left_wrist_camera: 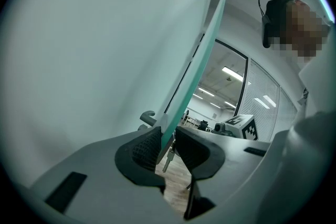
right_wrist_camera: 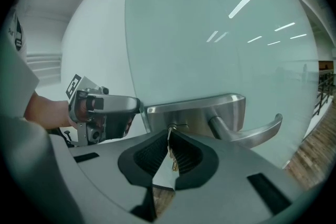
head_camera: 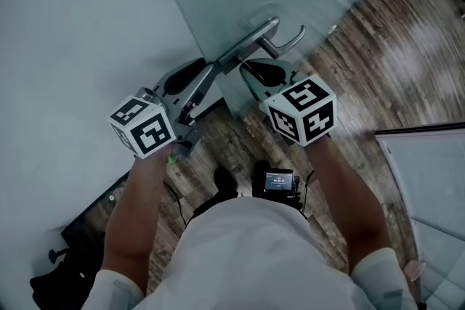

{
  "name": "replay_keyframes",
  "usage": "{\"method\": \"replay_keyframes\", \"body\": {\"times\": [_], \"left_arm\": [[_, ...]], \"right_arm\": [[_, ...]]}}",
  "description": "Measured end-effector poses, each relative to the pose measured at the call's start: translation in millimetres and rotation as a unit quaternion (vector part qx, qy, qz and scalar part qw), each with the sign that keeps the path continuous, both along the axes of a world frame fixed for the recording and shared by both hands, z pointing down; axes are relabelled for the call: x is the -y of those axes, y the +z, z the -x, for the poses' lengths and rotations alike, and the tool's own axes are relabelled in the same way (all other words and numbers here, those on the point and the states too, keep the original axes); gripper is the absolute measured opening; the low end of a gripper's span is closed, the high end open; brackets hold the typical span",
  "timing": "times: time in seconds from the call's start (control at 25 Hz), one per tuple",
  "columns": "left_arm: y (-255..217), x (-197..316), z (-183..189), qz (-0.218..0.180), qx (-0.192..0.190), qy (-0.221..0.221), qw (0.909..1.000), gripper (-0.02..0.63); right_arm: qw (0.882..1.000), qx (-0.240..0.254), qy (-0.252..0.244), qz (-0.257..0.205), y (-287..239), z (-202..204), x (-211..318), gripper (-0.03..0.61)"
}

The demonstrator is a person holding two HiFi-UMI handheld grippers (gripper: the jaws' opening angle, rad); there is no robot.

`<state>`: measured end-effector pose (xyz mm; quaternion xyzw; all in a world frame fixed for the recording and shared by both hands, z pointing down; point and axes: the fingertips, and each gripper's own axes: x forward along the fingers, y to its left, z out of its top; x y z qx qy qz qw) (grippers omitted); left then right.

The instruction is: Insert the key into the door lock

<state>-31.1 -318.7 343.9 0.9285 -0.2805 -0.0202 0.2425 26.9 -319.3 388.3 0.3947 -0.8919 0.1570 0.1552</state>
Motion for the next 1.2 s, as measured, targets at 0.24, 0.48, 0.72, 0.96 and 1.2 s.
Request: {"method": "replay_keyframes", "body": {"times": [0.24, 0.48, 0.72, 0.96, 1.2], "left_arm": [[0.7, 0.2, -0.6, 0.000, 0.003, 0.001, 1.0000, 0.097], [0.5, -0.4, -2.3, 0.001, 0.009, 0.010, 0.9999, 0.097], [-3.9, -0.7, -2.8, -0.006, 0.007, 0.011, 0.9999, 0.097], [-4.6, -0.9, -2.6, -0.011, 0.002, 0.011, 0.9999, 0.097], [-3.8, -1.2, -0.4, -0.015, -0.001, 0.004, 0.9999, 0.097]], "right_arm": [[1.000, 0.008, 0.008, -0.001, 0.4, 0.9, 1.2, 0.029], [1.000, 0.012, 0.015, -0.003, -0.5, 0.1, 2.0, 0.029], [1.000, 0.013, 0.018, -0.004, -2.8, -0.1, 1.3, 0.029], [0.999, 0.013, 0.037, -0.015, -4.9, -8.3, 1.0, 0.059], [0.999, 0.021, 0.046, -0.020, -8.5, -14.9, -1.0, 0.075]]}}
